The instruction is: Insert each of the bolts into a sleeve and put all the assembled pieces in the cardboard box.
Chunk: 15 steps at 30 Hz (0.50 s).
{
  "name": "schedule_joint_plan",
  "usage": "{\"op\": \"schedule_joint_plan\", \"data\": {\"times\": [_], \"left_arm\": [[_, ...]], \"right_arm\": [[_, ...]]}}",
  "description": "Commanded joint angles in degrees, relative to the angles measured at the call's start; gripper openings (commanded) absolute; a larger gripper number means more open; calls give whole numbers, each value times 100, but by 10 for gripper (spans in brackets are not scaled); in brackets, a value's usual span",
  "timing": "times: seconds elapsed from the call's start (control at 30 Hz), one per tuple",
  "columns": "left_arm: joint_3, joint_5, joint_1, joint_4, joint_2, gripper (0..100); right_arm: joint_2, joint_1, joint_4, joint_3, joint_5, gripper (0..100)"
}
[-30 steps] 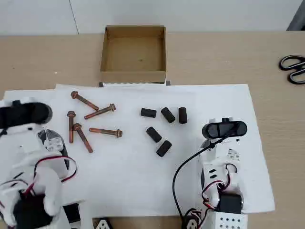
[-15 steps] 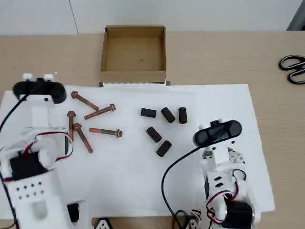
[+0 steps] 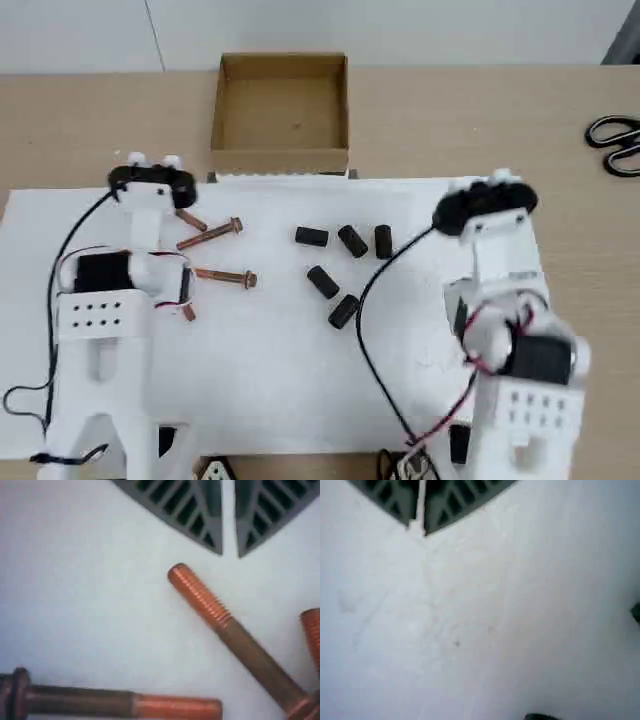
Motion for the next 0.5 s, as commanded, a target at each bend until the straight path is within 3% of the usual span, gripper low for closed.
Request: {"op": "schedule_joint_plan", "data": {"times": [0.0,0.2,0.47], "left_arm": [[-215,35,290,-299,35,7],[66,35,308,-949,44,8],[1015,62,308,-1679,44,63]], "right_arm": [[1648,-233,585,-1538,-176,20],[3424,-857,1560,-3253,-255,106],[5270,-1877,1578,-4510,-1046,108]]}}
